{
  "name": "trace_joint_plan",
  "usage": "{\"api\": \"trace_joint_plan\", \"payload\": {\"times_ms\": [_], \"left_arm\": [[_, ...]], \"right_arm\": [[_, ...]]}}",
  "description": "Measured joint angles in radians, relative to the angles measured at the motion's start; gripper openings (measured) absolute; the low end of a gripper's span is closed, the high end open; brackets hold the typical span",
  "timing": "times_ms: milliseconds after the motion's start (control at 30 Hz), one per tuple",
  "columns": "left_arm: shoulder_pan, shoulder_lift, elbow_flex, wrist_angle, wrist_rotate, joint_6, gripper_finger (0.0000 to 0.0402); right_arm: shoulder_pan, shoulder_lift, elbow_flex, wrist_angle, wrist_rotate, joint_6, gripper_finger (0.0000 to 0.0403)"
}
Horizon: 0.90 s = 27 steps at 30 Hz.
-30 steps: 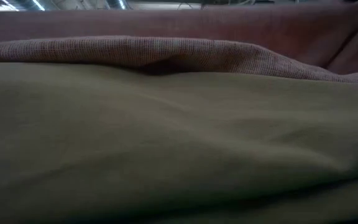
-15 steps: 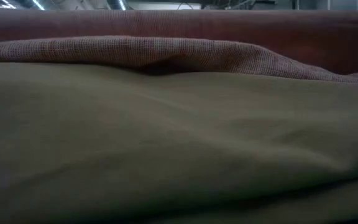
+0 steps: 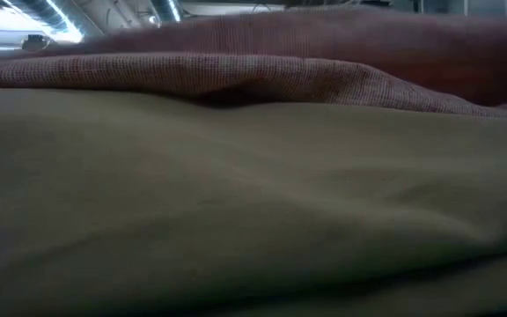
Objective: Fold laundry
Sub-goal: Fold the pink shirt
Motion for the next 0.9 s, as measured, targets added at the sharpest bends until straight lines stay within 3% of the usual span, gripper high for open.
{"api": "trace_joint_plan", "payload": {"times_ms": [300, 633, 800, 900], "left_arm": [[0.001, 0.0, 0.0, 0.018, -0.056, -0.025, 0.0095], [0.04, 0.0, 0.0, 0.142, -0.336, 0.003, 0.0139], [0.108, 0.0, 0.0, 0.19, -0.434, 0.152, 0.0139], [0.17, 0.0, 0.0, 0.227, -0.439, 0.239, 0.0139]], "right_arm": [[-0.001, 0.0, 0.0, 0.005, -0.017, -0.001, 0.0024], [-0.003, 0.0, 0.002, 0.001, -0.049, -0.024, 0.0146], [-0.04, 0.0, 0.06, -0.176, -0.198, -0.008, 0.0165], [-0.05, -0.001, 0.112, -0.317, -0.155, 0.006, 0.0165]]}}
